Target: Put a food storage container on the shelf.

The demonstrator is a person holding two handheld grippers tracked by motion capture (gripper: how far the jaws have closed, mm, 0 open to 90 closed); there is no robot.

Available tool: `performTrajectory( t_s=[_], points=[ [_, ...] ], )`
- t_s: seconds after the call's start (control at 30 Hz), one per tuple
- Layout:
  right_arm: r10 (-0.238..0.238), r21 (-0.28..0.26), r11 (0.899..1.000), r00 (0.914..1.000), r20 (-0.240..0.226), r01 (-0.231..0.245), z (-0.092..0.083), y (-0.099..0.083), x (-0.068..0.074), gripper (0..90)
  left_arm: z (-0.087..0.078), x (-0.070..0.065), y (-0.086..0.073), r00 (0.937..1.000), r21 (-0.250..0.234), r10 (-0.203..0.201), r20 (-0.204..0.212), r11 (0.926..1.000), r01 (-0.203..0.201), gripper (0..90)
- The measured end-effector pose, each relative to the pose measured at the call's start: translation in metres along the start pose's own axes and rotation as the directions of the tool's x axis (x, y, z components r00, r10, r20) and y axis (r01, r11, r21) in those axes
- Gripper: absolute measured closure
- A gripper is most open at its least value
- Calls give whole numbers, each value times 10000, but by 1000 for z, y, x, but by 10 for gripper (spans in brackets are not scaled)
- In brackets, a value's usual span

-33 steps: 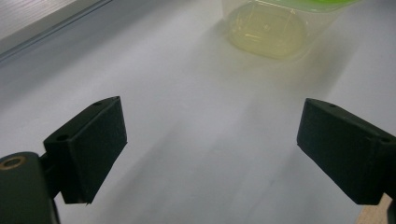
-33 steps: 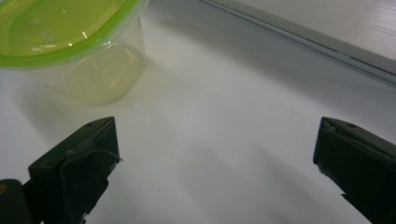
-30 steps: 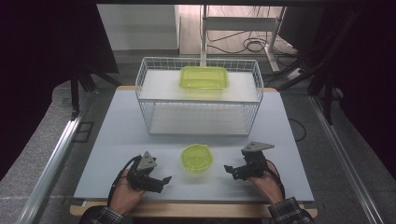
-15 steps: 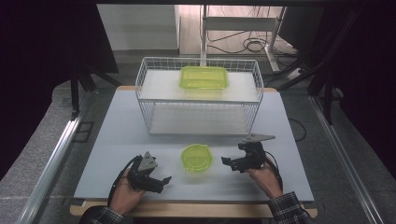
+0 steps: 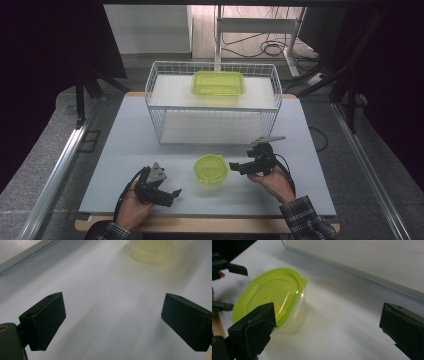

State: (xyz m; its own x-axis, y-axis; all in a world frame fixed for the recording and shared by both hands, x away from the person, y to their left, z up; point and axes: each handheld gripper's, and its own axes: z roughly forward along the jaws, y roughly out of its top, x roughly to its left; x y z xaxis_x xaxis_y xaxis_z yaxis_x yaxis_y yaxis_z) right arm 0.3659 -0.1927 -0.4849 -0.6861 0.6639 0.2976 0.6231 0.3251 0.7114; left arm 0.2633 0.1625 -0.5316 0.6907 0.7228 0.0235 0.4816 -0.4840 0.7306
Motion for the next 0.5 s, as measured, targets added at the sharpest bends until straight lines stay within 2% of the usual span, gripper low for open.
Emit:
performTrajectory(
  t_s=[0.2,0.4,0.5],
  points=[
    [637,83,9980,9966,-529,-634,3,8,-4,114,0,0,0,9999,70,98,-76,9999,-97,56],
    [538,538,9974,9940,-948,-489,14,12,-1,265,0,0,-1,9998,112,144,-148,9998,-142,56],
    [780,752,9948,9897,-1201,-693,19,13,0,327,-1,0,-1,9997,141,162,-170,9998,-159,56]
  ],
)
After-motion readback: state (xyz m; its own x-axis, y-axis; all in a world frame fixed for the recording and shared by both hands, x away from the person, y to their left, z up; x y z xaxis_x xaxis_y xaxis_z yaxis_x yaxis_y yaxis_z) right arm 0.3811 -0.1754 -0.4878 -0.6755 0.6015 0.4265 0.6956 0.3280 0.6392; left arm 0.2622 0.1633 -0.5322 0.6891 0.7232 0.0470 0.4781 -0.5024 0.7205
